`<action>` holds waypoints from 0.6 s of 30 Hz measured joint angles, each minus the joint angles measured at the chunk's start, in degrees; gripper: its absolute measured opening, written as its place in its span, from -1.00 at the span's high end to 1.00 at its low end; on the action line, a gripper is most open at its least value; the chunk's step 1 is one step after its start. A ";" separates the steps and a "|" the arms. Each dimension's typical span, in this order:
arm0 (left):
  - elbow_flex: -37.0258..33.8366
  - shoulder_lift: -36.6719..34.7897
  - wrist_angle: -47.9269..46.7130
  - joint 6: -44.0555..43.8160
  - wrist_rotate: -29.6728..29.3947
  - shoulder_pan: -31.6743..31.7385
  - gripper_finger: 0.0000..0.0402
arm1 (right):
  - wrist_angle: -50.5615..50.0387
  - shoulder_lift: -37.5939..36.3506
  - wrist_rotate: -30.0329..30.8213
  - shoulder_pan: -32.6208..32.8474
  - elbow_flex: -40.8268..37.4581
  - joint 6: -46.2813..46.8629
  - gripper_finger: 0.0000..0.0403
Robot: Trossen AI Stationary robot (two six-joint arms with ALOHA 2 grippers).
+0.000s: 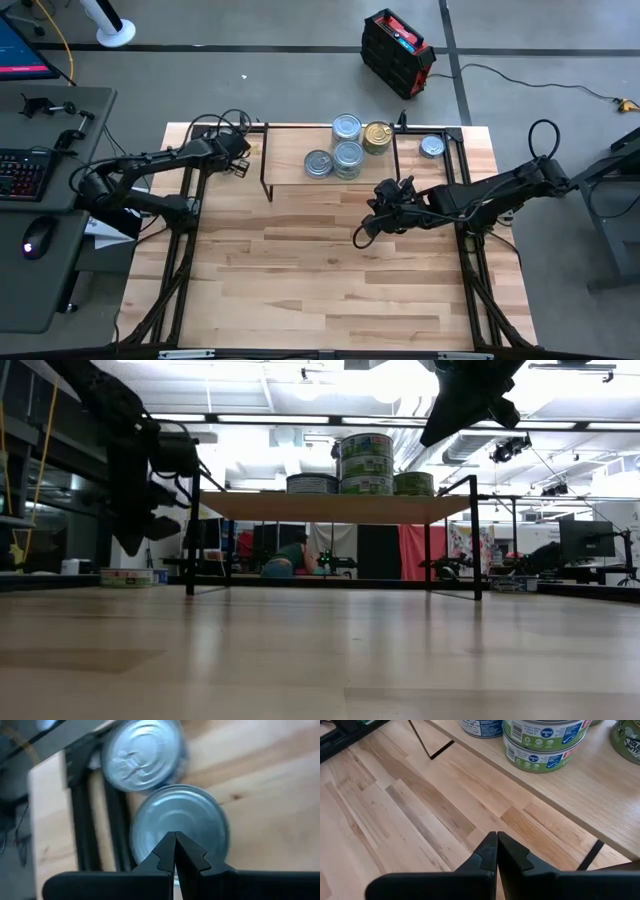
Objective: Stack canned seafood by type on shelf
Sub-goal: Stack the light green tuna can on top of the other light green tuna can on the shelf
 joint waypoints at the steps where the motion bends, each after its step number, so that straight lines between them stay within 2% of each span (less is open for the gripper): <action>1: -0.45 0.08 1.38 3.27 1.40 0.69 1.00 | 0.03 0.00 0.00 0.00 0.00 0.10 1.00; 4: -1.97 0.20 4.32 6.85 2.17 2.16 1.00 | 0.25 0.00 0.00 0.00 0.00 0.28 1.00; 9: -3.61 0.44 7.48 3.17 2.52 4.47 1.00 | 0.54 0.00 0.00 0.00 0.00 0.96 1.00; 11: -4.03 0.52 7.68 -0.42 3.83 4.75 1.00 | 0.56 0.00 0.00 0.00 0.00 1.75 1.00; 15: -5.42 0.46 8.27 -15.80 6.41 4.69 1.00 | 0.81 0.00 0.00 -0.01 0.00 1.84 1.00; 18: -7.49 0.15 8.77 -23.43 7.49 4.23 1.00 | 1.29 0.00 -0.14 0.02 0.00 1.84 1.00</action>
